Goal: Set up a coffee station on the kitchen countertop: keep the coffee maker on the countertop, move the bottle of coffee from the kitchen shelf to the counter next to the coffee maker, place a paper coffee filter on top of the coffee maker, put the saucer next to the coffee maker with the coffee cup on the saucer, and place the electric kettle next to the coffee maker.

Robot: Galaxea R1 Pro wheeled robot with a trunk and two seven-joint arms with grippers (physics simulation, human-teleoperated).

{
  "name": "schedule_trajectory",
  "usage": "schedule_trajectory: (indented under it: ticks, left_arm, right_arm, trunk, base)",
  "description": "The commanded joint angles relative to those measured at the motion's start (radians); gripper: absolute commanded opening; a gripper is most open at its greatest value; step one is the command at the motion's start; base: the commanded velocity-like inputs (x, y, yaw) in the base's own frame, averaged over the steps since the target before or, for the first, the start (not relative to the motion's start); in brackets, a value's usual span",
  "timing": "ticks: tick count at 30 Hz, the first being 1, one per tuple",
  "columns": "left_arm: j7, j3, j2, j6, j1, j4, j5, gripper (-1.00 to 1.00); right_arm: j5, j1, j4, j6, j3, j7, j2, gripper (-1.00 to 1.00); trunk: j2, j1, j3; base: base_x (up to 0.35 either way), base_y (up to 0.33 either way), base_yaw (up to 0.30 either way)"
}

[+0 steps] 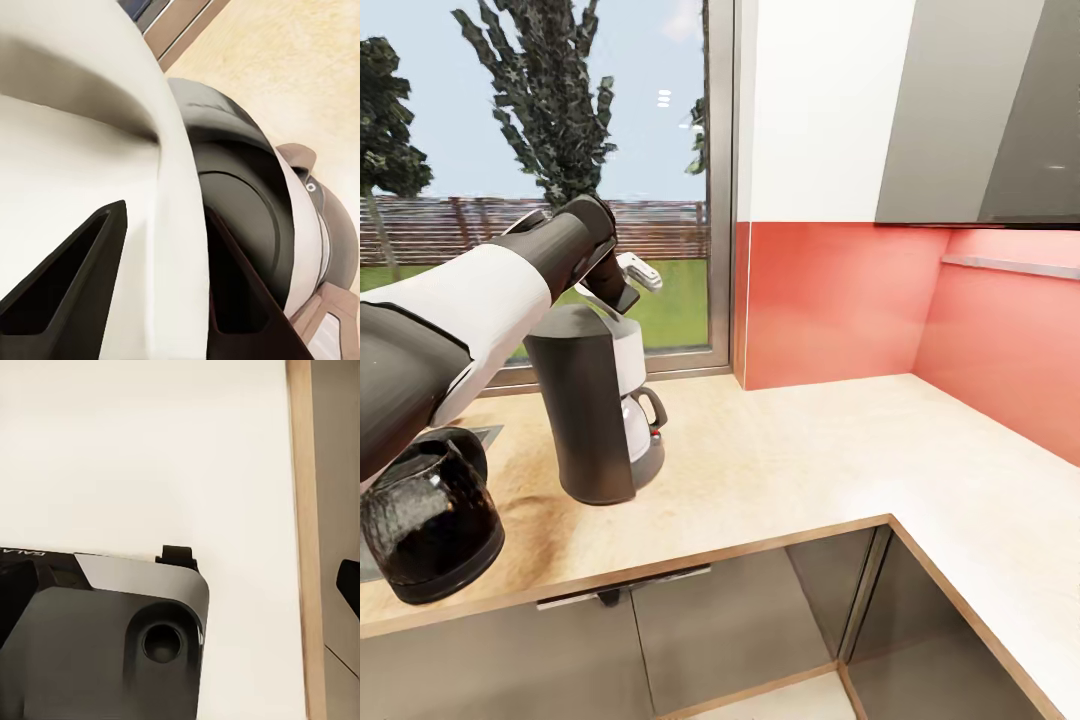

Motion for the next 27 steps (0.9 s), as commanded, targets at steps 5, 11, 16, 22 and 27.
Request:
schedule_trajectory:
  ticks: [5, 11, 16, 22, 27]
  left_arm:
    - [-0.010, 0.000, 0.000, 0.001, -0.001, -0.001, -0.011, -1.00]
    - [-0.010, 0.000, 0.000, 0.001, -0.001, -0.001, -0.011, -1.00]
    - [-0.010, 0.000, 0.000, 0.001, -0.001, -0.001, -0.011, -1.00]
    - [-0.010, 0.000, 0.000, 0.002, -0.001, -0.001, -0.011, -1.00]
    - [-0.010, 0.000, 0.000, 0.002, -0.001, 0.000, -0.011, -1.00]
  right_arm:
    - [0.008, -0.001, 0.001, -0.003, 0.001, 0.000, 0.000, 1.00]
    - [0.008, -0.001, 0.001, -0.003, 0.001, 0.000, 0.000, 1.00]
    - [0.008, -0.001, 0.001, -0.003, 0.001, 0.000, 0.000, 1.00]
    - [0.008, -0.001, 0.001, -0.003, 0.001, 0.000, 0.000, 1.00]
    - [0.008, -0.001, 0.001, -0.003, 0.001, 0.000, 0.000, 1.00]
  trunk:
    - [-0.001, 0.000, -0.001]
    - [-0.001, 0.000, -0.005]
    - [-0.001, 0.000, -0.008]
    - [-0.001, 0.000, -0.009]
    - [-0.001, 0.000, -0.009]
  base:
    - [-0.003, 0.000, 0.000]
    - [0.000, 0.000, 0.000]
    - [0.000, 0.000, 0.000]
    - [0.000, 0.000, 0.000]
    - [0.000, 0.000, 0.000]
